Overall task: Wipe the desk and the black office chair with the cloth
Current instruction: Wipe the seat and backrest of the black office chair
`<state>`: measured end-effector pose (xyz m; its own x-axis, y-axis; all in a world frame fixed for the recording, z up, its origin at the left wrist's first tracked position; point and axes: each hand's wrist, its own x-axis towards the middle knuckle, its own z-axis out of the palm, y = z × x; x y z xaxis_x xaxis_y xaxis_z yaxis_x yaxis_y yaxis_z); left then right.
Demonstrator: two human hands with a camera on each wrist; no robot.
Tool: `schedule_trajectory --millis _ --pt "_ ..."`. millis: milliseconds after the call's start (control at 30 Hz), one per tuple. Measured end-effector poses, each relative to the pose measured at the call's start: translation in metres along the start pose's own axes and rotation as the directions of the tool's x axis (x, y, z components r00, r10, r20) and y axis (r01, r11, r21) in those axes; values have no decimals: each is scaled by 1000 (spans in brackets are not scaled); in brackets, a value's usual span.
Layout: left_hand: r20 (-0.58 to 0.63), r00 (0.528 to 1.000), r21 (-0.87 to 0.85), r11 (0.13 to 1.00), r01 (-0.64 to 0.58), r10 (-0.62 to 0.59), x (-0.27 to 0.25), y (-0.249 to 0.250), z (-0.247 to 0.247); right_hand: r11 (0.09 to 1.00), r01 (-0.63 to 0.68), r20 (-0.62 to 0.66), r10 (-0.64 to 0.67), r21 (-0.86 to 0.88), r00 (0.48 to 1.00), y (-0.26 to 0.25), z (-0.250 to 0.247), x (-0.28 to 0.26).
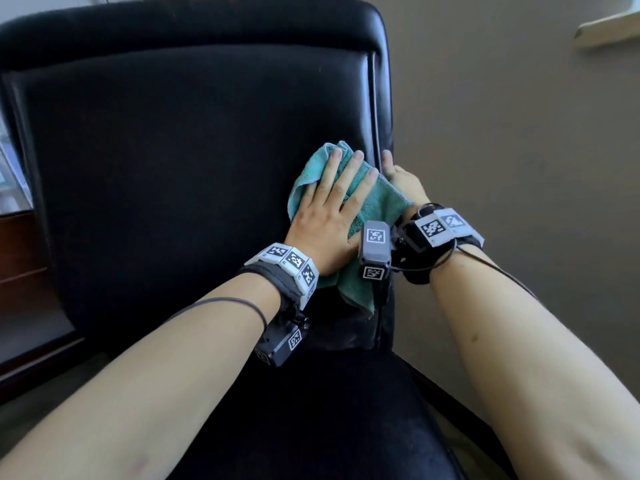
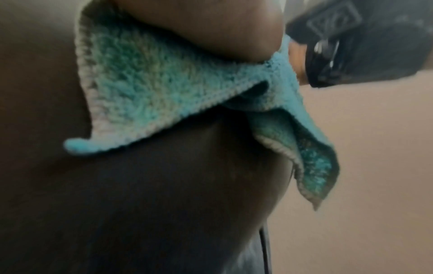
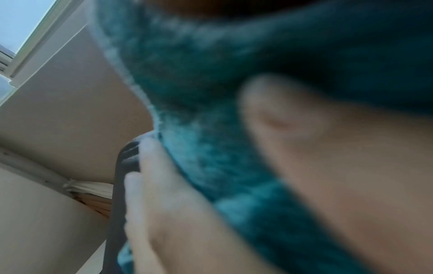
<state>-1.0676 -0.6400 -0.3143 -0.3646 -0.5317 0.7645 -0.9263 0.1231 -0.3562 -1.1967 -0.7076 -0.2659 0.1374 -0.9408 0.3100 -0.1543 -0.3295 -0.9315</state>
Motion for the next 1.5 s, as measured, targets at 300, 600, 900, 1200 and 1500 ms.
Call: schedule_trajectory --millis 300,600,900,1200,1500 --pt "-86 996 -87 996 -29 21 -7 21 7 985 13 -87 -28 -170 996 3 -24 -13" --pt "-226 966 -182 980 87 -127 -11 78 14 986 30 -206 -63 -163 977 17 -57 -23" --pt "-269 946 -148 978 146 -182 -12 74 20 991 94 -170 -109 -97 979 22 -46 -6" --pt "-309 929 -5 977 215 -206 -16 59 25 983 128 -213 -99 129 972 28 -18 -6" --pt "-280 940 -93 980 175 -195 -70 98 59 954 126 -59 -147 -272 987 27 -49 -17"
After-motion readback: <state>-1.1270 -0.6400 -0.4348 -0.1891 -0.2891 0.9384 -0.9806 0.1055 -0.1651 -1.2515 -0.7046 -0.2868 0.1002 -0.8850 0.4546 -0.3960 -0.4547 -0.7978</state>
